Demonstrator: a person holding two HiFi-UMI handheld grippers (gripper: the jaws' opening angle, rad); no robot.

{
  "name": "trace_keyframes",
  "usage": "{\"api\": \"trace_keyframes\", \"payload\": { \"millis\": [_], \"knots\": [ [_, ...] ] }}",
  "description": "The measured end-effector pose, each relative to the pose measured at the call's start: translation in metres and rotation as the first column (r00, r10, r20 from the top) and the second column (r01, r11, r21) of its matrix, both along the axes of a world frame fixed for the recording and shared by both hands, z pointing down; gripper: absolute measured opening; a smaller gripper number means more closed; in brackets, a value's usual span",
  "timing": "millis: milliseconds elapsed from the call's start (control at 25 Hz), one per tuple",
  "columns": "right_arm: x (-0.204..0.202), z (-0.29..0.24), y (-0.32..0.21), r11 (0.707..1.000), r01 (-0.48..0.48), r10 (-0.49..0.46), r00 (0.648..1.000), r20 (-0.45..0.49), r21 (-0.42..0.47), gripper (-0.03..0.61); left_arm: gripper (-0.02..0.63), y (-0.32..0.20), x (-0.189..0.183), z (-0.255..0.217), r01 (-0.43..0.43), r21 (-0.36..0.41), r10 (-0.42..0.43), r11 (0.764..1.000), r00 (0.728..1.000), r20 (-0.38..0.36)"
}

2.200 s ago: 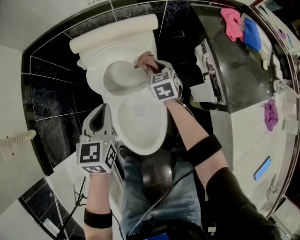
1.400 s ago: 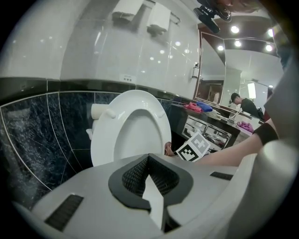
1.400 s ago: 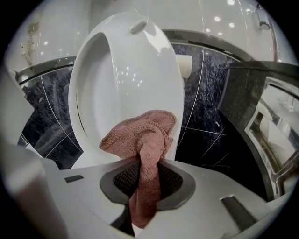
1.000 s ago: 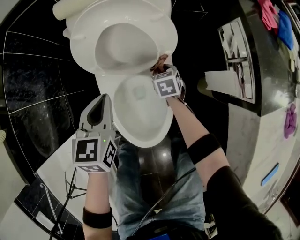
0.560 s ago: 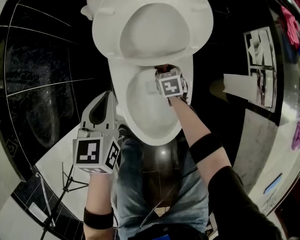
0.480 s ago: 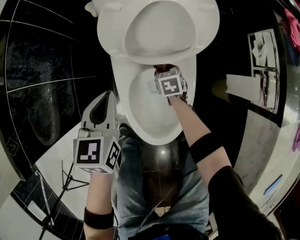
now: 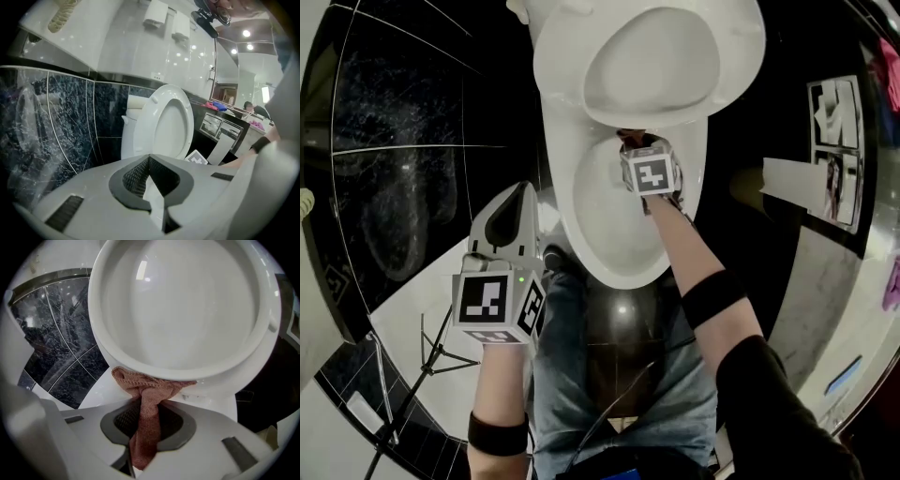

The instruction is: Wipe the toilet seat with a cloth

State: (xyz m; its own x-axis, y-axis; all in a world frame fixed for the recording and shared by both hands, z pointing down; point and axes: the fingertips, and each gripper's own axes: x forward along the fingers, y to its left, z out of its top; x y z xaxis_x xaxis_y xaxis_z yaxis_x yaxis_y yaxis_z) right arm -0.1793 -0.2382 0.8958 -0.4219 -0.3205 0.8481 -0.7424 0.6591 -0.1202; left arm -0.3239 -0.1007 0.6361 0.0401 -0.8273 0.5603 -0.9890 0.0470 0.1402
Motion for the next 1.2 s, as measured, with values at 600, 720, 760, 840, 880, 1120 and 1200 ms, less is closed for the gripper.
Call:
{"api": "trace_keyframes", "payload": {
  "millis": [600, 720, 760, 840, 880, 1120, 1200],
  "knots": [
    [0.085, -0.211, 0.011, 0.988, -0.065, 0.062, 0.998, 0.031, 0.138, 0.101, 0.000, -0.015, 0.052, -0.115, -0.049, 0.032, 0.050, 0.998, 0.998, -0.033],
    [0.102, -0.274, -0.010, 0.977, -0.065, 0.058, 0.997, 0.043, 0.201, 0.101, 0.000, -0.019, 0.063, -0.142, -0.050, 0.041, 0.051, 0.998, 0.998, -0.038],
    [0.105, -0.293, -0.018, 0.973, -0.063, 0.054, 0.998, 0.045, 0.223, 0.101, 0.000, -0.020, 0.065, -0.151, -0.049, 0.043, 0.051, 0.998, 0.998, -0.038],
    [0.110, -0.329, -0.035, 0.962, -0.054, 0.043, 0.998, 0.050, 0.268, 0.101, 0.000, -0.022, 0.070, -0.166, -0.050, 0.048, 0.052, 0.998, 0.998, -0.035],
    [0.110, -0.344, -0.043, 0.956, -0.047, 0.034, 0.998, 0.051, 0.289, 0.101, 0.000, -0.023, 0.072, -0.172, -0.049, 0.051, 0.051, 0.997, 0.998, -0.033],
    [0.085, -0.400, -0.076, 0.920, 0.053, -0.070, 0.997, 0.029, 0.389, 0.101, 0.000, -0.026, 0.075, -0.196, -0.038, 0.071, 0.040, 0.997, 0.999, -0.022],
    [0.071, -0.404, -0.083, 0.912, 0.086, -0.100, 0.995, 0.016, 0.402, 0.101, 0.000, -0.026, 0.072, -0.198, -0.037, 0.071, 0.038, 0.997, 0.999, -0.017]
  ]
}}
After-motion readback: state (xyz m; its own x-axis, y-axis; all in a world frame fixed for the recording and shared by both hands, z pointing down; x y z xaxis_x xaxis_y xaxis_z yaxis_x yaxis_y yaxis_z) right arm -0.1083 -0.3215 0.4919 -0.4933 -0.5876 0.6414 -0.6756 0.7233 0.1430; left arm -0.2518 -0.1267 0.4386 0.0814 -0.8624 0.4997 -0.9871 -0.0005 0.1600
